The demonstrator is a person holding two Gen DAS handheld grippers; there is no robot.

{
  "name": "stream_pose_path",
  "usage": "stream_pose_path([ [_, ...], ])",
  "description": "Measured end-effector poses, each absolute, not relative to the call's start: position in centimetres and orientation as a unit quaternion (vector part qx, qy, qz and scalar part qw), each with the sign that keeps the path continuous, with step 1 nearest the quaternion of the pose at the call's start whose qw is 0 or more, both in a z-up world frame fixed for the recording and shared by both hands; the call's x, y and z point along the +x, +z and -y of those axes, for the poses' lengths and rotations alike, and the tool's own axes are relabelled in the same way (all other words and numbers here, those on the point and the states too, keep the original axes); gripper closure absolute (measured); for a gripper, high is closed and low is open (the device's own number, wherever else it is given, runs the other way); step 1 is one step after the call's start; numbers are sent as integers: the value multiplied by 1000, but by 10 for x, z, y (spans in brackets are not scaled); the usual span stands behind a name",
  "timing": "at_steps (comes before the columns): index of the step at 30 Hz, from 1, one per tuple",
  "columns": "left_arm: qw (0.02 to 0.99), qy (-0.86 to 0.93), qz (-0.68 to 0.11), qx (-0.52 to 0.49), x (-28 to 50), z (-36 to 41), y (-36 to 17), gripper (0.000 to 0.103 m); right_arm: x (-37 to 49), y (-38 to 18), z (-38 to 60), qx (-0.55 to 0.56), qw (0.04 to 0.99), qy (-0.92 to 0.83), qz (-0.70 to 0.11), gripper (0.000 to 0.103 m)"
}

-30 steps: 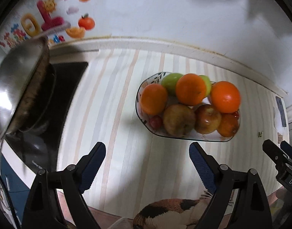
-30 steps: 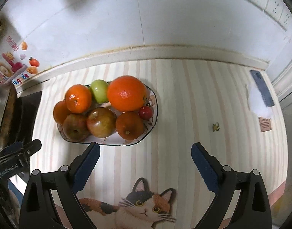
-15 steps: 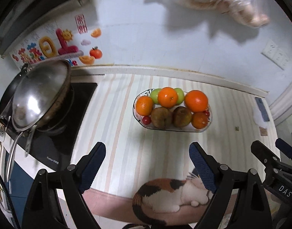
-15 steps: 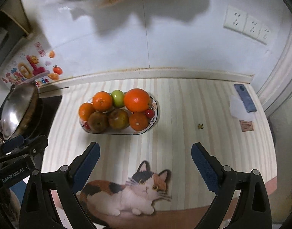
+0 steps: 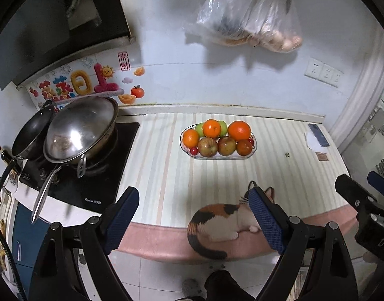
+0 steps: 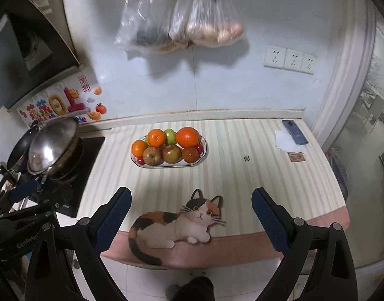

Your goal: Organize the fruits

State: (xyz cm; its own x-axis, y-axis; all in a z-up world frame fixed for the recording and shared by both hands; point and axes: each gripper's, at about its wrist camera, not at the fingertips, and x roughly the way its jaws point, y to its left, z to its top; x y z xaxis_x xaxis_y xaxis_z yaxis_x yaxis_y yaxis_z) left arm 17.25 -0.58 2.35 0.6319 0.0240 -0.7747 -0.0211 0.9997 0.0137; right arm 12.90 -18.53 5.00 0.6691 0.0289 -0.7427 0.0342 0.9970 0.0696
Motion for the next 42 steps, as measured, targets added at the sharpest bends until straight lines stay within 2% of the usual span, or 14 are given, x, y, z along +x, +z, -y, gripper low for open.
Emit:
stream_pose_path([
  [10, 919, 17, -393, -7, 115, 18, 56, 14, 61, 80, 187, 40, 920, 18, -390, 4],
  [19, 923, 29, -385, -11, 94, 34, 64, 14, 42, 91, 205, 39, 922, 45, -382, 4],
  [36, 916, 54, -398, -3, 149, 35, 40, 13, 112, 62, 221, 45, 916, 37, -397, 4],
  [37, 914, 56, -402, 0, 154, 35, 37, 13, 120, 58, 220, 41, 916, 33, -399, 4],
  [39, 909, 58, -412, 3, 166, 33, 29, 4, 130, 52, 219, 42, 913, 35, -405, 4],
  [42, 905, 63, -420, 5, 180, 29, 20, 3, 149, 40, 216, 40, 909, 33, -414, 4],
])
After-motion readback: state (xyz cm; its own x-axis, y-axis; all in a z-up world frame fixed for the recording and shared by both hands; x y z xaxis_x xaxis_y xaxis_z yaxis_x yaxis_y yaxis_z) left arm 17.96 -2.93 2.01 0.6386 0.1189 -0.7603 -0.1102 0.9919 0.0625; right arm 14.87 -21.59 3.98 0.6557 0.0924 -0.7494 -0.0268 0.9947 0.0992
